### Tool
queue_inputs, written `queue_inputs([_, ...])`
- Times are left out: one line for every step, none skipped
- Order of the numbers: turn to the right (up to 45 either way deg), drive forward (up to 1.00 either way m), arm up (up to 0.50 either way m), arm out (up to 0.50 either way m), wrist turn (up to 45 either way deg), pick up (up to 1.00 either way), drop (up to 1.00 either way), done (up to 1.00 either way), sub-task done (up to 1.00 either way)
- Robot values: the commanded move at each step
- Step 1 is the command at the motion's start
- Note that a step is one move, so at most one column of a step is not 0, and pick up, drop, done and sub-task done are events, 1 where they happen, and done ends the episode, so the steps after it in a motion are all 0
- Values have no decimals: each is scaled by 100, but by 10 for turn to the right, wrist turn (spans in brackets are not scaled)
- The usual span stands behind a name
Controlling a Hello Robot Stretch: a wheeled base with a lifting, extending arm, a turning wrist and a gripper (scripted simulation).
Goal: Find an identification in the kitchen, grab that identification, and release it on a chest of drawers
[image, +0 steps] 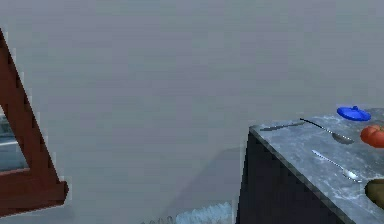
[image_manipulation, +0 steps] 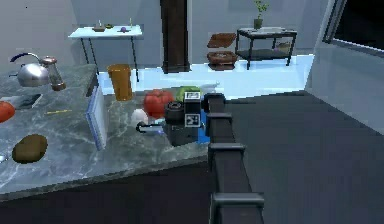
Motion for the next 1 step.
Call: queue_inputs([0,0,6,0,0,0,0,0,0])
